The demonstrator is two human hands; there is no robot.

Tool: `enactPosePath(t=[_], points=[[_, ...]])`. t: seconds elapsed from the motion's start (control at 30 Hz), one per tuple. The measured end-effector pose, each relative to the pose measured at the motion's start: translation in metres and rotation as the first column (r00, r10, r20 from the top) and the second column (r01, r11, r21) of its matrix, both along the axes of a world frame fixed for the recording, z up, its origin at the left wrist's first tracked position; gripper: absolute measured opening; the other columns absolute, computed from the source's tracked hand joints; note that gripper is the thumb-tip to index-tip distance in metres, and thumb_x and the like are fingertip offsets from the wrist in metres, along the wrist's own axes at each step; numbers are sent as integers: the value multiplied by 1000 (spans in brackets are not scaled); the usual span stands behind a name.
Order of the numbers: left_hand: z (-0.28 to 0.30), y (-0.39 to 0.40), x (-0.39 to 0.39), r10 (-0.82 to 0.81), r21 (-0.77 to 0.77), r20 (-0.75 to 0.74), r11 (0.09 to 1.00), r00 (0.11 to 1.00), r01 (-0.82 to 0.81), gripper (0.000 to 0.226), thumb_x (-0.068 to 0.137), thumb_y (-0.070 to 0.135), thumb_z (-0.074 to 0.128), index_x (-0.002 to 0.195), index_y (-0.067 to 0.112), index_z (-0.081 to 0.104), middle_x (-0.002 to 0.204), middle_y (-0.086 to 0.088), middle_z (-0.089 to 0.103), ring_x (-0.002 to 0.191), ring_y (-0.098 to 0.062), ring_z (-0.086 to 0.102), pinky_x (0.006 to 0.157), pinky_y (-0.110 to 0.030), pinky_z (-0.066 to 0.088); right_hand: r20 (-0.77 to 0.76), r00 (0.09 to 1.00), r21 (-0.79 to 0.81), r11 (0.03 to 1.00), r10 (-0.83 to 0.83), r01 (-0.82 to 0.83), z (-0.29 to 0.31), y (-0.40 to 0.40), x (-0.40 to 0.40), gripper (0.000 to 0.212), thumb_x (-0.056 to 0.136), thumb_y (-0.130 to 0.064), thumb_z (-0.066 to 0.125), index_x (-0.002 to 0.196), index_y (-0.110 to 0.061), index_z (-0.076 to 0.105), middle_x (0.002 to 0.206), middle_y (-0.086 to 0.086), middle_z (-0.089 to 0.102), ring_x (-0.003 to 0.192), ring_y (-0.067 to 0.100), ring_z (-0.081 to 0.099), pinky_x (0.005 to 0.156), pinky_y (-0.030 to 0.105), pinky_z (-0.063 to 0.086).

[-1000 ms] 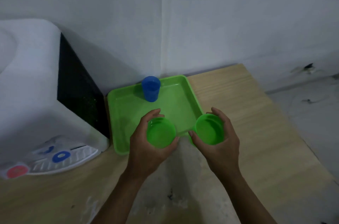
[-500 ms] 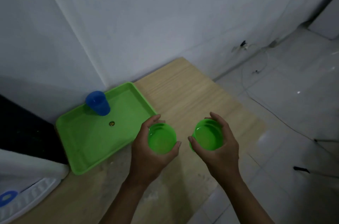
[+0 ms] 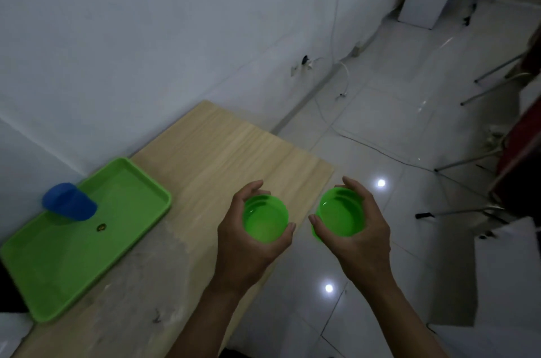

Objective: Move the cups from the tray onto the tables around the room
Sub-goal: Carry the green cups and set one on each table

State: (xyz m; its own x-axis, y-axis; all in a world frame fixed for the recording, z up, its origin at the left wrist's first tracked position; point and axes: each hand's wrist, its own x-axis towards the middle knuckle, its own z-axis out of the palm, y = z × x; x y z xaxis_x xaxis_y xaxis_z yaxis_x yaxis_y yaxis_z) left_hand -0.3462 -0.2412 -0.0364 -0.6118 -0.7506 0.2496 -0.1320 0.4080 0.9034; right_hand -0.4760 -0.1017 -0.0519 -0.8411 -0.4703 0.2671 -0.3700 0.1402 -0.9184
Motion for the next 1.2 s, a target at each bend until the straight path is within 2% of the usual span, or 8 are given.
enactPosePath(t=[0.17, 0.33, 0.53, 0.67, 0.77, 0.9, 1.03, 1.2], points=[[9, 51, -39, -89, -11, -12, 996, 996, 89, 79, 61, 33, 92, 130, 27, 55, 115, 13, 66, 110, -12, 64, 93, -18, 48, 4, 997, -42, 996, -83, 83, 7, 62, -26, 80, 66, -38, 93, 136, -25, 56, 126, -13, 64, 117, 5, 62, 99, 22, 50], [13, 97, -79, -179, -45, -2, 983, 984, 178, 83, 60, 22, 97, 132, 26, 53, 115, 13, 66, 108, -10, 64, 90, -14, 47, -15, 982, -46, 981, -188, 187, 7, 117, -51, 79, 67, -31, 94, 136, -24, 56, 124, -6, 65, 117, 12, 64, 100, 34, 53], [18, 138, -120, -288, -49, -20, 957, 957, 287, 84, 61, 21, 96, 133, 23, 52, 112, 14, 65, 106, -7, 63, 87, -7, 43, -13, 952, -48, 952, -304, 304, 13, 170, -71, 79, 67, -44, 89, 136, -27, 56, 126, -11, 64, 117, 9, 62, 100, 39, 53], [16, 154, -145, -362, -32, -31, 932, 932, 362, 85, 62, 28, 94, 135, 26, 51, 112, 16, 65, 108, -8, 64, 88, -9, 44, -23, 914, -9, 914, -405, 405, 14, 197, -81, 79, 66, -34, 94, 136, -27, 57, 126, -13, 64, 116, 2, 61, 100, 33, 53], [13, 160, -164, -415, -10, -27, 910, 909, 415, 85, 63, 23, 95, 135, 30, 49, 110, 19, 65, 108, -5, 63, 87, -8, 45, -26, 885, 1, 885, -465, 465, 10, 211, -91, 79, 66, -29, 95, 135, -25, 58, 125, -10, 65, 115, 5, 61, 99, 33, 53], [7, 162, -197, -471, -17, -15, 882, 882, 470, 87, 63, 24, 95, 136, 29, 48, 111, 17, 65, 107, -5, 63, 87, -8, 45, 1, 862, 9, 862, -506, 506, 5, 220, -112, 78, 67, -30, 93, 136, -29, 56, 126, -12, 63, 116, 2, 59, 97, 23, 51], [2, 154, -241, -514, -30, -11, 858, 858, 513, 88, 62, 26, 95, 137, 26, 48, 112, 16, 65, 107, -5, 63, 87, -9, 45, -16, 833, 41, 832, -553, 554, 2, 219, -144, 79, 66, -36, 92, 137, -31, 55, 127, -16, 62, 118, 0, 58, 96, 19, 48], [0, 132, -297, -557, -11, -17, 831, 830, 557, 89, 63, 26, 94, 137, 28, 47, 113, 15, 65, 108, -8, 63, 88, -9, 45, -38, 794, 65, 791, -607, 608, 6, 208, -193, 78, 66, -36, 91, 136, -26, 58, 126, -14, 64, 118, -5, 57, 95, 9, 43]])
